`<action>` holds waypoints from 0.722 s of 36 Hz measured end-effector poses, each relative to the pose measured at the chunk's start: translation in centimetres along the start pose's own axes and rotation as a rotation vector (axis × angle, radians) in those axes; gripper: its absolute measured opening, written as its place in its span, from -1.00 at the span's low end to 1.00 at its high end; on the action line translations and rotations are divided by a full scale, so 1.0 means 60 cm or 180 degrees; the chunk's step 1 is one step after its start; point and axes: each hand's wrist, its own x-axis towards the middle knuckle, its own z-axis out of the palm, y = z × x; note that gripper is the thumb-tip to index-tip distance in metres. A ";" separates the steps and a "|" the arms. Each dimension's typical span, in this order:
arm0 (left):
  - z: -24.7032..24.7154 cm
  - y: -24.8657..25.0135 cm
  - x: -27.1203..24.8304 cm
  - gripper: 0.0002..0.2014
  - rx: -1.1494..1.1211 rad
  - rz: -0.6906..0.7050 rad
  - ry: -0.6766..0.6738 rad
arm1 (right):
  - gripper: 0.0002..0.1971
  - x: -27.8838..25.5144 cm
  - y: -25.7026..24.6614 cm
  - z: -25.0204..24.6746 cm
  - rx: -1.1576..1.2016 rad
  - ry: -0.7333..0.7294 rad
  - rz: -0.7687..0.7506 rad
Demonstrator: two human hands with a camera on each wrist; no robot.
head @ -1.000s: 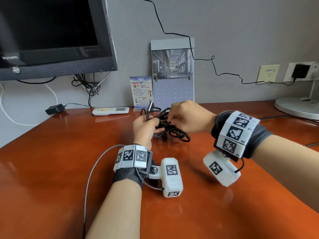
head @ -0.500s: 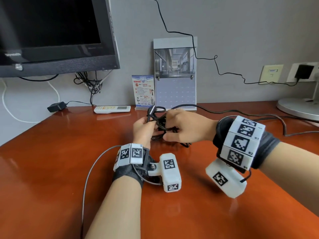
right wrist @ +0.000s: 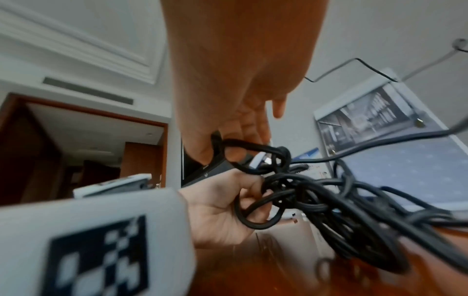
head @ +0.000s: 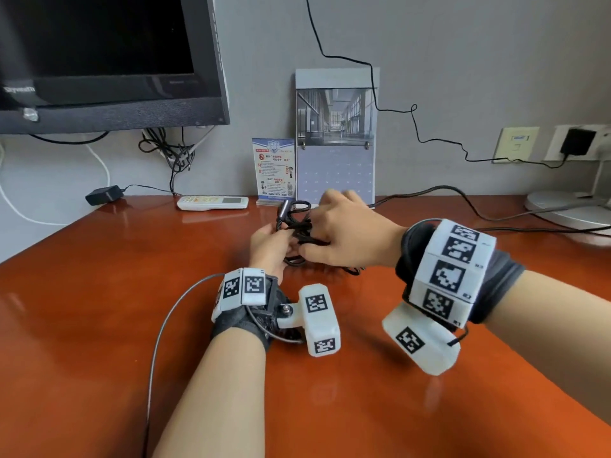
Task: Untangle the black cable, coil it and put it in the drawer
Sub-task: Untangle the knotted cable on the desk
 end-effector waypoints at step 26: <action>-0.013 0.004 -0.016 -0.81 -0.0089 0.0170 -0.0085 | -0.55 0.007 -0.042 -0.012 0.0916 -0.0486 0.0012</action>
